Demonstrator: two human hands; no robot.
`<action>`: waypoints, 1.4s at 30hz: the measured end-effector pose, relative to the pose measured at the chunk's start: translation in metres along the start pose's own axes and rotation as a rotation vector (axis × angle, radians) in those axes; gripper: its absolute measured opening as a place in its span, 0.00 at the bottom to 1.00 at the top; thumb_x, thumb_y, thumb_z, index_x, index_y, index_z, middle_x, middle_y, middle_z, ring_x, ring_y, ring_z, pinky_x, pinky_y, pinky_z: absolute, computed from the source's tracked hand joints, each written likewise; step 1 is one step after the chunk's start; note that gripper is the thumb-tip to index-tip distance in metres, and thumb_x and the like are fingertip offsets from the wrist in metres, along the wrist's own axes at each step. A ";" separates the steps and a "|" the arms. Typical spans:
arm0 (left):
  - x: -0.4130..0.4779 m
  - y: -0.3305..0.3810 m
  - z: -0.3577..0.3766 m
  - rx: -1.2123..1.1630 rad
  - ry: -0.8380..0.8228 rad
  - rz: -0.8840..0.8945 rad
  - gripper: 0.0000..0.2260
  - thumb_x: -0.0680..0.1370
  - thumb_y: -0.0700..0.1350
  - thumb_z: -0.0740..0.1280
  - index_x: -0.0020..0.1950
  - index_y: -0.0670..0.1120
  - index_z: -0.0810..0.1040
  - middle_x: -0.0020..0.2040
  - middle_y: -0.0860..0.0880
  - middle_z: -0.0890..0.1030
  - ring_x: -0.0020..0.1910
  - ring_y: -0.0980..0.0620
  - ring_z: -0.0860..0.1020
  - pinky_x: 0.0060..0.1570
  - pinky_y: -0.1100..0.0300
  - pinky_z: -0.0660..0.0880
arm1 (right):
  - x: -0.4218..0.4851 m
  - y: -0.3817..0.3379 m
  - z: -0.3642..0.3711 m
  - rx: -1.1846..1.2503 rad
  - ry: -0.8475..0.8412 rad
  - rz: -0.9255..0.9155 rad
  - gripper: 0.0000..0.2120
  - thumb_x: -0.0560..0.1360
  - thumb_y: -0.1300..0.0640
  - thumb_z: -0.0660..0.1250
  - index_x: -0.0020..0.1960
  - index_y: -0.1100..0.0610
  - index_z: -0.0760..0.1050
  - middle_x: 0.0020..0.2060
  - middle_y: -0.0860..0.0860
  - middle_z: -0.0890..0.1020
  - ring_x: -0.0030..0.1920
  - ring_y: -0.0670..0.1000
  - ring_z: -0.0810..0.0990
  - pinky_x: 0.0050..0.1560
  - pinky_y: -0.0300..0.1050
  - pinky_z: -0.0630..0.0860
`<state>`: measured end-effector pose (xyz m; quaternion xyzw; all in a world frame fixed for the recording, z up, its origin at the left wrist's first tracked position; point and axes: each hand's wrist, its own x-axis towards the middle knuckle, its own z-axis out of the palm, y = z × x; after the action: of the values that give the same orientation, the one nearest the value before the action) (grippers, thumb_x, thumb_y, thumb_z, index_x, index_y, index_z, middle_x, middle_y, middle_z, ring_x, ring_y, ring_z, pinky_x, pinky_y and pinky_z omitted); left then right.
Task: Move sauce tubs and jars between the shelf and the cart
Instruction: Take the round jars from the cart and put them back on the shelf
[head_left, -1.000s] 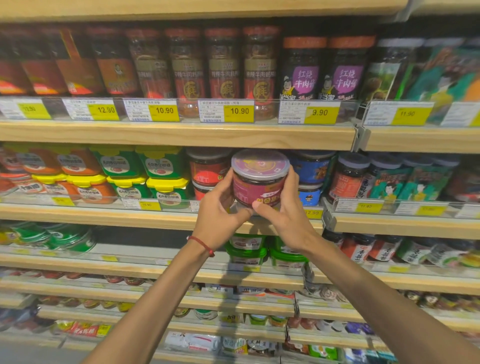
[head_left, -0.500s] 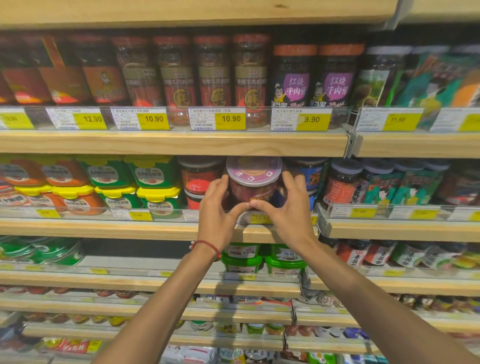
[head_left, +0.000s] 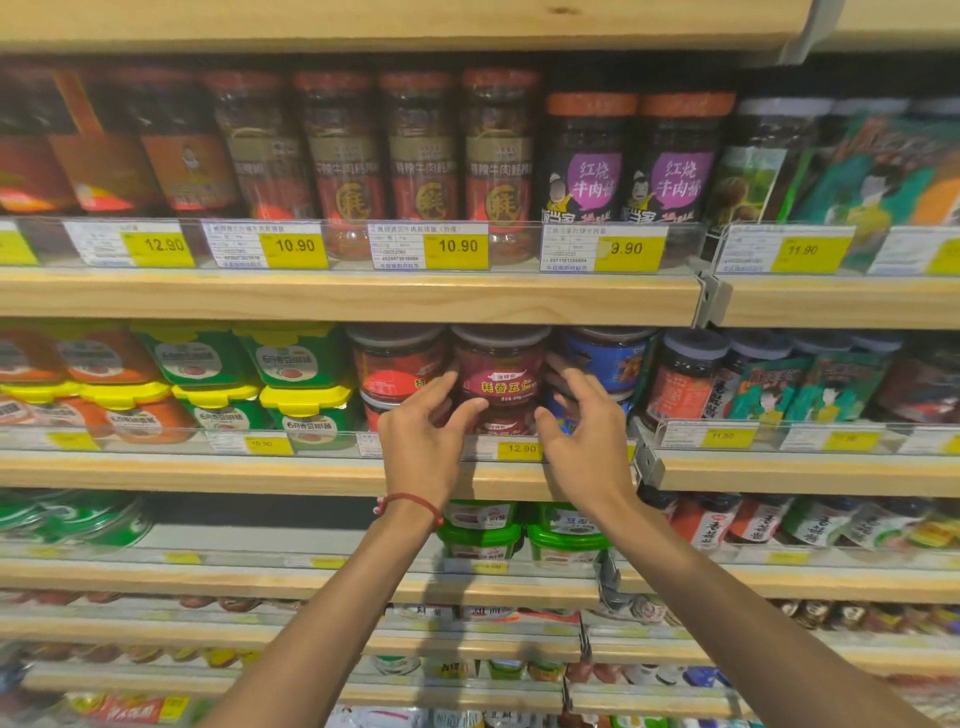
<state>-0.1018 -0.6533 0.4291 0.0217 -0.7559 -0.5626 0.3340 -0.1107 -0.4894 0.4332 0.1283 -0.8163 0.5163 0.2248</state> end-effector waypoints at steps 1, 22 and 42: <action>0.001 0.000 0.001 0.005 0.012 0.005 0.24 0.71 0.43 0.80 0.65 0.40 0.81 0.61 0.45 0.84 0.58 0.53 0.83 0.60 0.61 0.79 | 0.000 0.000 0.001 -0.029 0.002 -0.006 0.27 0.79 0.66 0.69 0.77 0.53 0.72 0.64 0.49 0.78 0.68 0.49 0.77 0.73 0.51 0.75; -0.007 -0.009 0.007 -0.041 0.062 0.036 0.13 0.74 0.44 0.77 0.58 0.47 0.85 0.50 0.52 0.86 0.48 0.57 0.84 0.52 0.53 0.82 | -0.025 -0.006 0.011 -0.315 -0.018 -0.087 0.25 0.78 0.61 0.67 0.74 0.57 0.72 0.68 0.50 0.76 0.68 0.48 0.74 0.68 0.41 0.70; -0.175 -0.001 0.028 0.411 -0.802 0.676 0.15 0.76 0.54 0.67 0.58 0.49 0.80 0.48 0.51 0.81 0.47 0.46 0.79 0.43 0.50 0.77 | -0.235 0.041 -0.097 -0.858 0.041 0.203 0.18 0.76 0.48 0.67 0.60 0.57 0.80 0.52 0.52 0.82 0.52 0.56 0.79 0.48 0.53 0.80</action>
<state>0.0190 -0.5582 0.3401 -0.3726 -0.8828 -0.2294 0.1710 0.0977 -0.3900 0.3194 -0.0675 -0.9607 0.1524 0.2219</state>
